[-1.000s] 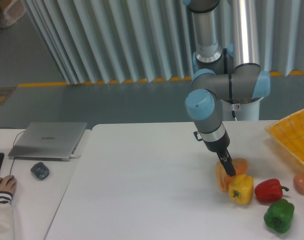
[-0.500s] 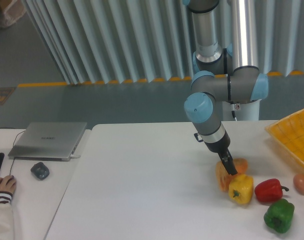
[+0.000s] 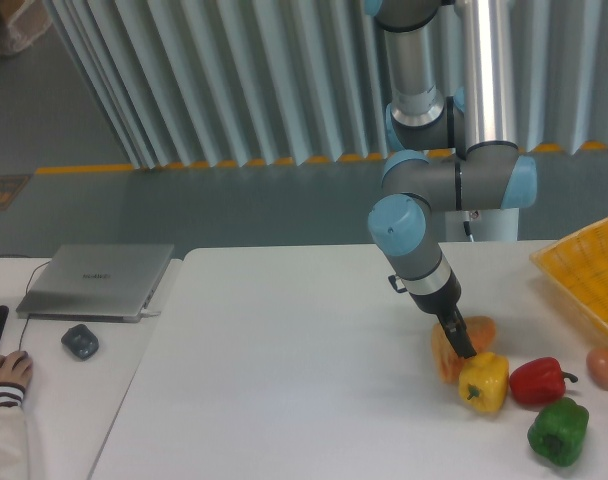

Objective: Place the triangular bread in the basket
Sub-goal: 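Close the gripper on the triangular bread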

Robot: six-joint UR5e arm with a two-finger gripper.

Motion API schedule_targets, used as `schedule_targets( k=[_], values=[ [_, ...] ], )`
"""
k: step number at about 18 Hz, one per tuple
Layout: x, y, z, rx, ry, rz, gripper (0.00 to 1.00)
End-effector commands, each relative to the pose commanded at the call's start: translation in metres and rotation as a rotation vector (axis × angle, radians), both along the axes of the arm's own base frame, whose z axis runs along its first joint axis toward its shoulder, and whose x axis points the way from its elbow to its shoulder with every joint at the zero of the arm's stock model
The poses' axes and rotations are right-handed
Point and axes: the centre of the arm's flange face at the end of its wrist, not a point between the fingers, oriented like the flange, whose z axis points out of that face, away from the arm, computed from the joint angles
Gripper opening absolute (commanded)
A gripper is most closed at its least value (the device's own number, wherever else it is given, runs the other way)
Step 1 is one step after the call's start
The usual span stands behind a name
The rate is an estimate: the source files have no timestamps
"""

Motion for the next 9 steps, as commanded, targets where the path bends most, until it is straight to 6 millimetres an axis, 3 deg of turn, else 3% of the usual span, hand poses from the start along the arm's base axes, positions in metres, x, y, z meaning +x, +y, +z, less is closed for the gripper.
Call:
schedule_targets(
  k=[2, 5, 9],
  values=[
    [0.0011, 0.0000, -0.0017, -0.004, -0.002, 0.000, 0.85],
    [0.0013, -0.0004, -0.0023, -0.006, -0.004, -0.004, 0.98],
    [0.0014, 0.0001, -0.0044, -0.016, 0.008, -0.006, 0.99]
  ],
)
